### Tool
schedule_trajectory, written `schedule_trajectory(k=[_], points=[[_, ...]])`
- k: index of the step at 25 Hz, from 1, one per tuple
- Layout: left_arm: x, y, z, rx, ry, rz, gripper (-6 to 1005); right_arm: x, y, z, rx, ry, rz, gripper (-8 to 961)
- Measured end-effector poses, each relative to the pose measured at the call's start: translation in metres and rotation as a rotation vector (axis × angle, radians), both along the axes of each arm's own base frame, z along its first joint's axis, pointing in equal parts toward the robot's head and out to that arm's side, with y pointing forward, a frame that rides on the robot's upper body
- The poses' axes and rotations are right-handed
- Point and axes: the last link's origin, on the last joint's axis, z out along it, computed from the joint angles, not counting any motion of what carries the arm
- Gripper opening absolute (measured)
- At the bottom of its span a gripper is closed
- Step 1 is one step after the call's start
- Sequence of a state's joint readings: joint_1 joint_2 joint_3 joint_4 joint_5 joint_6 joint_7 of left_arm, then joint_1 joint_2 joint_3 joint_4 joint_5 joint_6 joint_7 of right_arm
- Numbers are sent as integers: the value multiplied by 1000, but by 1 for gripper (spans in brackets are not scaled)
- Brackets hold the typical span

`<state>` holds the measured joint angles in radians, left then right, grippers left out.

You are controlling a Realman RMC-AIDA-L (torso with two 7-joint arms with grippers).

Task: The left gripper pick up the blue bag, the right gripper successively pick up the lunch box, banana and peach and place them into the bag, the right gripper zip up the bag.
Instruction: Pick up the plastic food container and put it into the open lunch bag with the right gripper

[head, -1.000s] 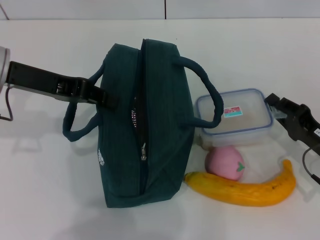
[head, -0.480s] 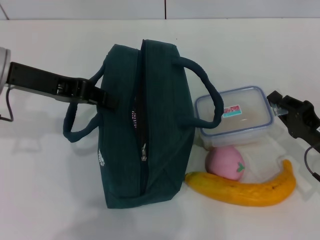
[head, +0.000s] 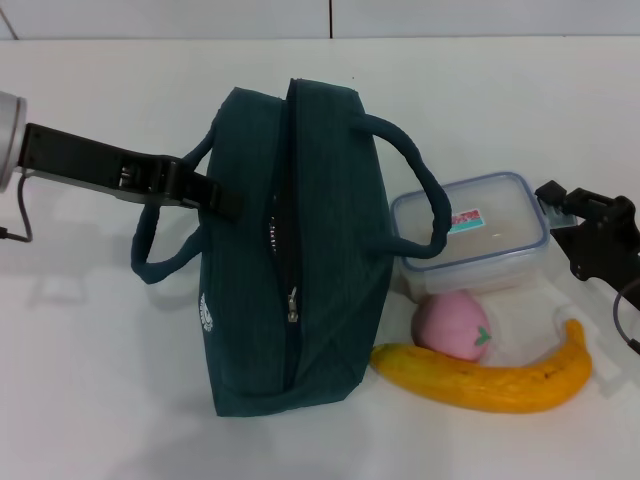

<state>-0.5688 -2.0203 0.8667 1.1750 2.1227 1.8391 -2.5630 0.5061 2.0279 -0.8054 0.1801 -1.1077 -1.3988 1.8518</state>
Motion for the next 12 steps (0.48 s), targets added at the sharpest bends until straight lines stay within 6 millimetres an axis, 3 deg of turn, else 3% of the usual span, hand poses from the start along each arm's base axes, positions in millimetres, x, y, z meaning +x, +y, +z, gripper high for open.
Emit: schedule_trajectory(k=[12], points=[[0,-1,-2,-1,-4,-9,42,1,-1,6,-46,179,-80,103]])
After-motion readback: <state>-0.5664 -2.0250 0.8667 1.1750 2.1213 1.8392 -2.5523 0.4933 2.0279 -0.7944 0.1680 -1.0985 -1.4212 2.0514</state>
